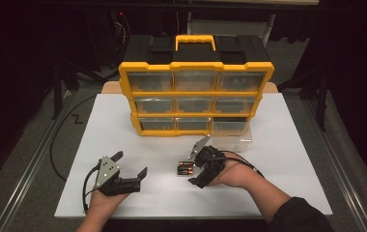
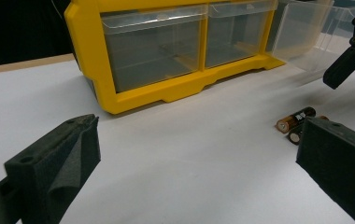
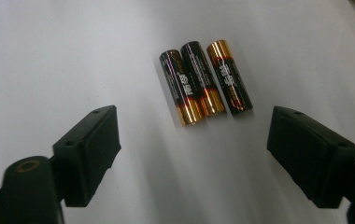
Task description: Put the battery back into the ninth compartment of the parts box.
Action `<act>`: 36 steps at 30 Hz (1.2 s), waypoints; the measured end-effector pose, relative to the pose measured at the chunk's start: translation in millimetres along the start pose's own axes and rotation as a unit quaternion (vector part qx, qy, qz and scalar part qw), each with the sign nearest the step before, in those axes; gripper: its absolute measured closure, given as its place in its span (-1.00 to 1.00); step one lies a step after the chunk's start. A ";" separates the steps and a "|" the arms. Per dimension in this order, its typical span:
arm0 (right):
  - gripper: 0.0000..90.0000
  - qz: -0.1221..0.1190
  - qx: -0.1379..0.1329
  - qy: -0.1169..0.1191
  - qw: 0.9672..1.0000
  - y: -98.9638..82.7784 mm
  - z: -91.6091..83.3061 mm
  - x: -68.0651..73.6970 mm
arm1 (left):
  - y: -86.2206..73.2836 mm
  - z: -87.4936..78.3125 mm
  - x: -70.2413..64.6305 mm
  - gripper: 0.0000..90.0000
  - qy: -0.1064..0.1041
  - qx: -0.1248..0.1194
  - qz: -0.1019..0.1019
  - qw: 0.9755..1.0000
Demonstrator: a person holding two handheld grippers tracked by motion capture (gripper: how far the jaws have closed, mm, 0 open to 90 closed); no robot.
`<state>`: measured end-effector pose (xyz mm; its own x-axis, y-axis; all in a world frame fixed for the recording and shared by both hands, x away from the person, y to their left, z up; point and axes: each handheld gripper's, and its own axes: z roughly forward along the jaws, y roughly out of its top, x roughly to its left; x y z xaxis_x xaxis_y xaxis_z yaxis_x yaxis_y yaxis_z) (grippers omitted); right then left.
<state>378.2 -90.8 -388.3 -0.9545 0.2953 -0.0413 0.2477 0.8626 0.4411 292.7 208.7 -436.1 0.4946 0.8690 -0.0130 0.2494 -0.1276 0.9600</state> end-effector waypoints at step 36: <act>0.43 -0.075 0.024 0.015 0.997 15.4 21.0 4.9 | -0.5 -0.6 1.0 -0.99 0.001 0.002 0.003 1.000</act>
<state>380.8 -67.4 -400.5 -0.9857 0.1501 -0.0765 0.1092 0.9151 0.3882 292.6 209.9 -436.5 0.4952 0.8688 -0.0072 0.2504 -0.1348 0.9587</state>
